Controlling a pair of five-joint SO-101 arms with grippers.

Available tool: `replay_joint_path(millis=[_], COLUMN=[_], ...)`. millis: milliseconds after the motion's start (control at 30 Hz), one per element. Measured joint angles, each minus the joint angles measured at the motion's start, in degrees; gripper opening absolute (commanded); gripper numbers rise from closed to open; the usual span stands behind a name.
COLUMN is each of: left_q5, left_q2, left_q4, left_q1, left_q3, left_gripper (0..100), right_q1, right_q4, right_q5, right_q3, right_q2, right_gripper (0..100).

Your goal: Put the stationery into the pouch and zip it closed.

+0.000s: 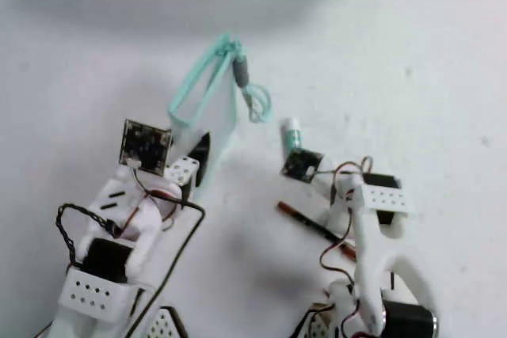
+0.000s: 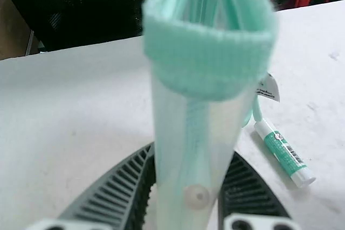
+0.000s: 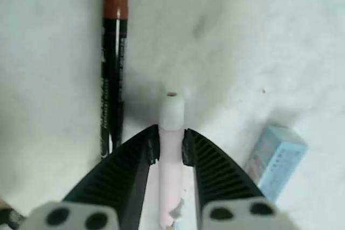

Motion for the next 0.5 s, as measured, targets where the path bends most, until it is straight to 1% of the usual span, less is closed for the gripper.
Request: replay_joint_path(millis=[200, 367, 500], left_q5=[0.0, 0.0, 0.0], left_q2=[0.2, 0.2, 0.2], left_q4=[0.0, 0.0, 0.0], left_q1=[0.1, 0.1, 0.1], left_q3=[1.1, 1.1, 1.1], left_gripper=[21, 21, 21], right_q1=[0.5, -0.2, -0.1], right_q4=[10.7, 17.8, 21.2], right_q5=[-8.0, -13.9, -23.9], right_q3=[-11.9, -21.3, -32.4], right_q2=[-9.7, -11.3, -10.0], right_gripper=[1.8, 1.8, 1.8])
